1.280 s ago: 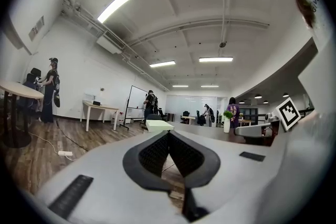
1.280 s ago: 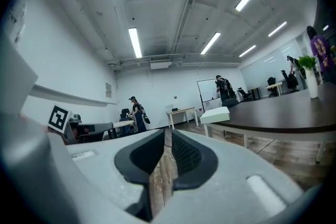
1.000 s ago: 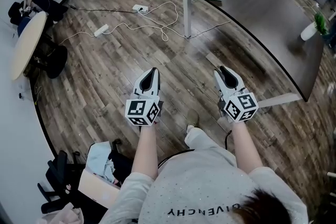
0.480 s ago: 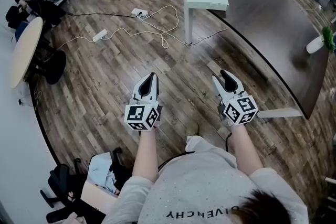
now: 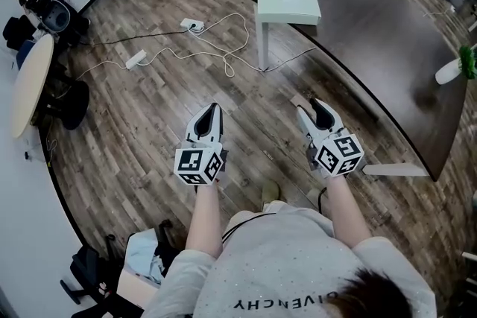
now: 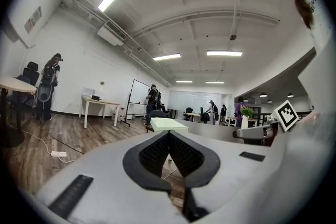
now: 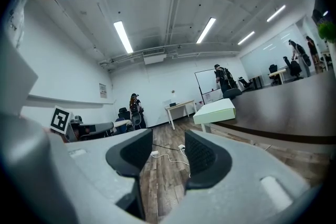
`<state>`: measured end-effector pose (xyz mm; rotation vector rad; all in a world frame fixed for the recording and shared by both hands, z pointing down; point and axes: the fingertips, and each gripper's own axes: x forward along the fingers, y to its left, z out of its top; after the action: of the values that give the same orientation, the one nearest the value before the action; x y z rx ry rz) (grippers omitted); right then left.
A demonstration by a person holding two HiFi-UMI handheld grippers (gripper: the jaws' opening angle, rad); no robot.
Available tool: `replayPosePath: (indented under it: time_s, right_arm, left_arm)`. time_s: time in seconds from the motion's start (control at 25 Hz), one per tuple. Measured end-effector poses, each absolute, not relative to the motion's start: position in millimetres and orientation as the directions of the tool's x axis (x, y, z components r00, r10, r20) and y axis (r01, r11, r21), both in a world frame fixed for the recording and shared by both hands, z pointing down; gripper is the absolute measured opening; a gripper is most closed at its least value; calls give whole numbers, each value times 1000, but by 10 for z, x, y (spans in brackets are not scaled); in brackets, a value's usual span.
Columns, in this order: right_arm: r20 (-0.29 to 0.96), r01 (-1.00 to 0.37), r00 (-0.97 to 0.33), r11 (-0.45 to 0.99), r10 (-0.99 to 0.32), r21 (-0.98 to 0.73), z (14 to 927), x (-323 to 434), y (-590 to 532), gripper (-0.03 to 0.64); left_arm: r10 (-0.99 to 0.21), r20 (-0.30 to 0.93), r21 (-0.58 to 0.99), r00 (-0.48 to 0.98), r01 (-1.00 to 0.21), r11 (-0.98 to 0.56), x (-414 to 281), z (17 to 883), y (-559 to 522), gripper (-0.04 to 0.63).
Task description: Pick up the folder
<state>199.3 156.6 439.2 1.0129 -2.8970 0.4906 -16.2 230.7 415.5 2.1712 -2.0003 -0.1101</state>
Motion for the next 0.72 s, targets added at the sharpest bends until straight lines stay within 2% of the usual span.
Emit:
replayPosePath:
  time_s: [0.72]
  right_arm:
    - [132,-635,-764,697,-632,-334,4501,1940,1063,198]
  left_arm:
    - [-988,99,198,119,-975,-97,-261,4352,1739,-2]
